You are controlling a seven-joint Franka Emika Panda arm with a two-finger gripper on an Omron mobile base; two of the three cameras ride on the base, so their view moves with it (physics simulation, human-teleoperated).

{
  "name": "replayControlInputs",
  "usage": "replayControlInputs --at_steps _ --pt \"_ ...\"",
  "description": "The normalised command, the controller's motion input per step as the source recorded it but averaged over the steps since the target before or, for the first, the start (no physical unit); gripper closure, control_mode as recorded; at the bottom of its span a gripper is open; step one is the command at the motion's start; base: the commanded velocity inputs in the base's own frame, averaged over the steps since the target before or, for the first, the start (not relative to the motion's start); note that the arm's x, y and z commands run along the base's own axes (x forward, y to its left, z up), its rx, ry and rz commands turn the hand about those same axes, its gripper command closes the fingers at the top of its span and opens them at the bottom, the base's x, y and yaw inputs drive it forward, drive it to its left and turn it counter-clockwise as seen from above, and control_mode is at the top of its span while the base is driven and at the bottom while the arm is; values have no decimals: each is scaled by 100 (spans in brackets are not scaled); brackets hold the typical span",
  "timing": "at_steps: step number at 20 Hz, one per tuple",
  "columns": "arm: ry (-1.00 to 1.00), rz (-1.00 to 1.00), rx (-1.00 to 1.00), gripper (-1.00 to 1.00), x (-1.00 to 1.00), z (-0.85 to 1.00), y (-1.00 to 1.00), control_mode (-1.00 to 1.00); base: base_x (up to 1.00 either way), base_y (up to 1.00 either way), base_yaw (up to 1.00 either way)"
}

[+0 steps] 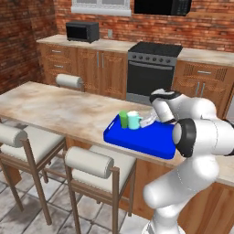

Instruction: There is a tray on the dining counter. Grab the cup, mug, and pitcher and place them on the tray. The pitcher may be placed next to the tray if it cannot fit the tray.

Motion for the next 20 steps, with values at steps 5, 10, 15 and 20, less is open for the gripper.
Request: replayControlInputs --at_steps 5,10,15,20 --pt "0 2 0 100 22 -41 26 -100 0 0 0" --pt "0 0 0 100 23 -36 24 -100 0 0 0" --pt "0 1 0 100 24 -27 18 -100 0 0 0" --pt "0 1 0 100 19 -19 16 -100 0 0 0"
